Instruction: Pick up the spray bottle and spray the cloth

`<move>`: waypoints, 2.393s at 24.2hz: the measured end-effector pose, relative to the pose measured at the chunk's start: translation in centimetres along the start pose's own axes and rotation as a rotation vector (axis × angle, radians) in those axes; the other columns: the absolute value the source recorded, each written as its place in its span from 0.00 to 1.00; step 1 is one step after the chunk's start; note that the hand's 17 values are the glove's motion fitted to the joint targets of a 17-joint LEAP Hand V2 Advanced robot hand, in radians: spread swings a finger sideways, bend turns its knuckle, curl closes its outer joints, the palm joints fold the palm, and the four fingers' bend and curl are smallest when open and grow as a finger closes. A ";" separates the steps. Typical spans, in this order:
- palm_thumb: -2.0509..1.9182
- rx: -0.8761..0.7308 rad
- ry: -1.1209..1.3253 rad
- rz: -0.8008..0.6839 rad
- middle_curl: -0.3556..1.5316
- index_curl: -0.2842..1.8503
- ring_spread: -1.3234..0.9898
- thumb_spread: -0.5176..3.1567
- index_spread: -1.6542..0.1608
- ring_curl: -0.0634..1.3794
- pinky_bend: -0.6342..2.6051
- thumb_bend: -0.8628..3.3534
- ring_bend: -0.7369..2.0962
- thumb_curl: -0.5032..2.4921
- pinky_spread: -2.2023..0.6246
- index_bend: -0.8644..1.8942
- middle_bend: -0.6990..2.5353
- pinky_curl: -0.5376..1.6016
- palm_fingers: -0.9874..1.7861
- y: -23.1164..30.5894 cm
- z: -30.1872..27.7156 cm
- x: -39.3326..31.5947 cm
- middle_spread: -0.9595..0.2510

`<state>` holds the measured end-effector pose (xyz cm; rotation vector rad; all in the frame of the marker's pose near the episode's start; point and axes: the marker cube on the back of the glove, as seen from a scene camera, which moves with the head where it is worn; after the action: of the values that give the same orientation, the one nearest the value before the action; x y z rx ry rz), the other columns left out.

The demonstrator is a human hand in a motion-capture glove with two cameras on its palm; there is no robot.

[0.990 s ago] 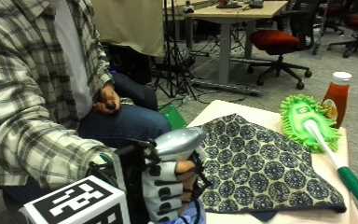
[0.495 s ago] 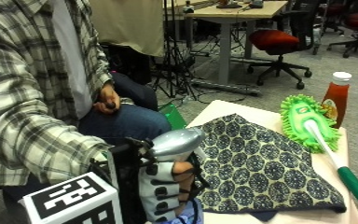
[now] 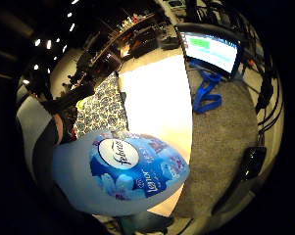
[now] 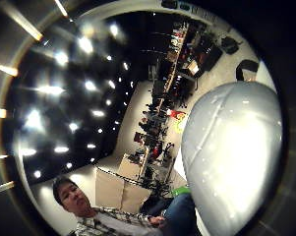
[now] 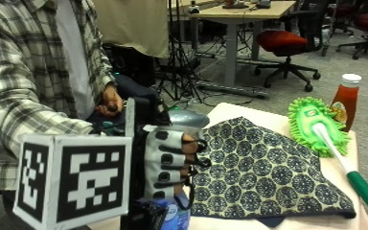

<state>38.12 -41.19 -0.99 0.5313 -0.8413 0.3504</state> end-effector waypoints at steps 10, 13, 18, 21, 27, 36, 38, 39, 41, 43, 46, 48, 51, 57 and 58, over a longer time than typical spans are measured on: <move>0.79 -0.220 0.300 -0.051 0.47 0.39 0.48 0.14 0.77 0.39 0.32 0.20 0.51 0.41 0.72 0.45 0.41 0.46 0.85 -1.4 3.0 -6.8 0.67; 0.79 -0.278 0.392 -0.063 0.47 0.40 0.48 0.14 0.77 0.39 0.32 0.20 0.51 0.41 0.72 0.45 0.41 0.46 0.85 -1.7 4.2 -8.1 0.67; 0.79 -0.338 0.529 -0.069 0.47 0.40 0.48 0.13 0.77 0.39 0.32 0.20 0.51 0.41 0.72 0.45 0.41 0.46 0.85 -1.7 5.9 -9.3 0.67; 0.79 -0.373 0.637 -0.075 0.47 0.40 0.48 0.13 0.77 0.39 0.33 0.20 0.51 0.41 0.72 0.45 0.41 0.46 0.85 -1.6 7.2 -9.4 0.67; 0.79 -0.471 0.864 -0.114 0.47 0.41 0.48 0.13 0.77 0.39 0.33 0.20 0.51 0.41 0.71 0.45 0.41 0.47 0.84 -1.2 9.7 -10.1 0.67; 0.79 -0.616 1.149 -0.201 0.47 0.41 0.48 0.13 0.76 0.39 0.33 0.20 0.51 0.41 0.71 0.45 0.41 0.46 0.85 0.1 14.0 -9.7 0.67; 0.79 -0.650 1.201 -0.230 0.47 0.41 0.48 0.13 0.76 0.39 0.33 0.20 0.52 0.41 0.71 0.45 0.41 0.46 0.85 0.5 14.8 -9.4 0.67; 0.79 -0.663 1.218 -0.239 0.47 0.41 0.48 0.13 0.76 0.39 0.33 0.20 0.52 0.41 0.71 0.45 0.41 0.46 0.85 0.8 15.2 -9.2 0.67; 0.79 -0.685 1.245 -0.251 0.47 0.41 0.48 0.13 0.76 0.39 0.33 0.20 0.52 0.41 0.71 0.45 0.41 0.46 0.85 1.1 15.8 -9.0 0.67; 0.79 -0.707 1.269 -0.261 0.47 0.41 0.48 0.13 0.76 0.39 0.33 0.20 0.52 0.41 0.71 0.45 0.41 0.46 0.85 1.4 16.2 -8.6 0.67; 0.79 -0.741 1.298 -0.275 0.47 0.41 0.48 0.13 0.76 0.39 0.33 0.20 0.52 0.41 0.71 0.45 0.41 0.46 0.85 2.0 16.6 -8.1 0.67; 0.79 -0.760 1.302 -0.284 0.47 0.41 0.48 0.13 0.77 0.39 0.33 0.20 0.52 0.41 0.71 0.44 0.41 0.46 0.85 2.2 16.8 -7.9 0.67; 0.79 -0.771 1.279 -0.286 0.47 0.41 0.48 0.13 0.77 0.39 0.33 0.20 0.52 0.41 0.71 0.44 0.41 0.46 0.85 2.5 17.1 -7.7 0.67; 0.79 -0.727 1.209 -0.245 0.47 0.41 0.48 0.13 0.77 0.39 0.33 0.20 0.52 0.42 0.71 0.44 0.41 0.46 0.85 2.6 17.1 -8.2 0.67; 0.79 -0.719 1.190 -0.244 0.47 0.41 0.48 0.13 0.77 0.39 0.33 0.20 0.52 0.42 0.71 0.44 0.41 0.46 0.85 2.5 16.9 -8.4 0.67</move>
<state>21.36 -49.56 2.51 -0.2796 0.2825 0.0733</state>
